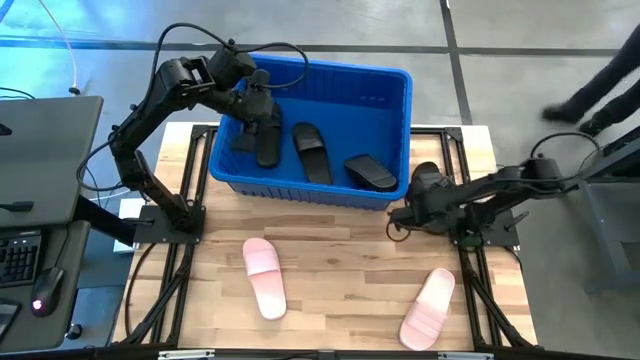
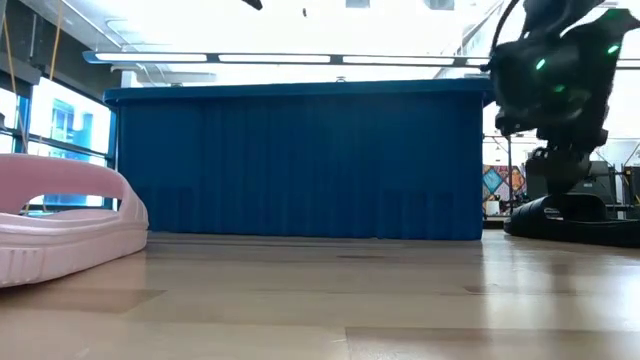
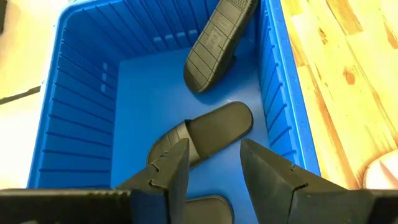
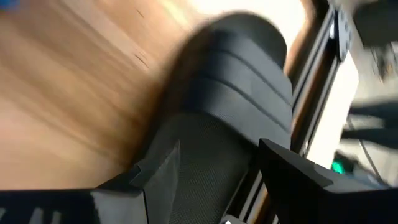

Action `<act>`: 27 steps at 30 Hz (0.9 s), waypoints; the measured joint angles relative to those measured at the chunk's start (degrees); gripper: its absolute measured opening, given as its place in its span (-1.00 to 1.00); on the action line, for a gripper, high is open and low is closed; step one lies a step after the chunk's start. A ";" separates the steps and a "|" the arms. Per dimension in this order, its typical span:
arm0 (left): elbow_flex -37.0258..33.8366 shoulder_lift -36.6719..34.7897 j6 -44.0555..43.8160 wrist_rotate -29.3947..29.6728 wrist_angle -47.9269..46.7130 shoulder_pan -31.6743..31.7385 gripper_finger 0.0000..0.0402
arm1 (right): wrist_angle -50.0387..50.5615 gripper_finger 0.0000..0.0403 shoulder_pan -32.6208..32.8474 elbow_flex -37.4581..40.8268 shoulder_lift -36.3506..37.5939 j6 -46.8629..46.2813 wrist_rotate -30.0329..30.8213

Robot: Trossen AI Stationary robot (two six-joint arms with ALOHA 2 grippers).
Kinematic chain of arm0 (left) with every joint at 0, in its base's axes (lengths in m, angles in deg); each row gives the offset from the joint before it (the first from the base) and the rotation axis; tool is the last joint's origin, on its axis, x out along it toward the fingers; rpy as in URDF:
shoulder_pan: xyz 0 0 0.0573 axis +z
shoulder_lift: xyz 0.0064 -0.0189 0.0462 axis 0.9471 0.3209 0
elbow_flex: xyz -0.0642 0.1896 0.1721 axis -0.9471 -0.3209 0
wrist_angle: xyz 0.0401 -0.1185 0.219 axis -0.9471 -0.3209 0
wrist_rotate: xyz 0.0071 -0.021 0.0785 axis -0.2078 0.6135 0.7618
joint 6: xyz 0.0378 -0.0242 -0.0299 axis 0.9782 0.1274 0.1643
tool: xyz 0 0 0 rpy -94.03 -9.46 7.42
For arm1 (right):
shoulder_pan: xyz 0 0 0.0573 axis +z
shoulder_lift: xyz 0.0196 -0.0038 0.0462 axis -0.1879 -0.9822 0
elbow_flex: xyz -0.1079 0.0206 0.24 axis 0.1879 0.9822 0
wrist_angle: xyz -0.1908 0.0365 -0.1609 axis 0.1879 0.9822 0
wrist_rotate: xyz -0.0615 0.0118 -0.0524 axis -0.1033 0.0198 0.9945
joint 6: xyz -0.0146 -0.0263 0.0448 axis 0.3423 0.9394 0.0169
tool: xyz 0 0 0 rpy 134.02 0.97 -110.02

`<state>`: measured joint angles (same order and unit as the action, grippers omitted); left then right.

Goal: Pick and place slides into bin
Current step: Put the black slide into the blue bin

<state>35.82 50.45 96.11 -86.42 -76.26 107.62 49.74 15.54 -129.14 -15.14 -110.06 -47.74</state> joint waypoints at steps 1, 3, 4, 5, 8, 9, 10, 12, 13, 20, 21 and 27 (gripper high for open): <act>0.00 0.00 0.00 0.00 0.00 0.00 -0.33 | 0.03 0.03 -1.23 0.02 -1.23 -0.26 -0.72; 0.00 0.00 0.00 0.00 -0.01 0.00 -0.33 | -0.05 0.03 -3.36 0.04 -3.79 -0.36 -1.51; 0.00 -0.01 -0.01 0.00 -0.01 0.00 -0.33 | -0.14 0.04 -4.30 0.04 -5.17 -0.36 -1.57; 0.00 -0.01 -0.02 0.00 -0.02 0.00 -0.34 | -0.20 0.03 -5.11 0.10 -6.46 -0.37 -1.51; 0.00 -0.01 -0.02 0.00 -0.07 0.00 -0.33 | -0.16 0.04 -6.92 0.10 -10.38 -0.57 -0.68; 0.00 -0.02 -0.02 0.00 -0.14 0.00 -0.34 | 0.12 0.04 -7.22 0.20 -11.46 -1.35 1.14; 0.00 -0.02 -0.02 0.00 -0.15 0.00 -0.34 | 0.31 0.03 -7.41 0.24 -12.44 -2.67 2.77; 0.00 -0.02 0.04 0.00 -0.17 0.00 -0.33 | 0.22 0.03 -7.59 0.33 -13.95 -5.42 5.45; 0.00 -0.02 0.04 -0.09 -0.17 0.00 -0.34 | 0.21 0.03 -7.60 0.33 -14.39 -6.30 6.77; 0.00 -0.02 0.09 -0.46 -0.26 0.00 -0.34 | -0.07 0.03 -7.60 0.33 -14.99 -6.35 11.35; 0.00 -0.02 0.10 -0.44 -0.26 0.00 -0.33 | -0.25 0.03 -7.61 0.33 -14.99 -6.24 11.61; 0.00 -0.02 0.20 -0.44 -0.26 0.00 -0.34 | -1.37 -0.08 -7.65 0.53 -15.01 -6.46 8.93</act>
<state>35.82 50.43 96.30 -86.86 -76.53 107.62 48.37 7.89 -128.61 -30.14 -116.52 -38.81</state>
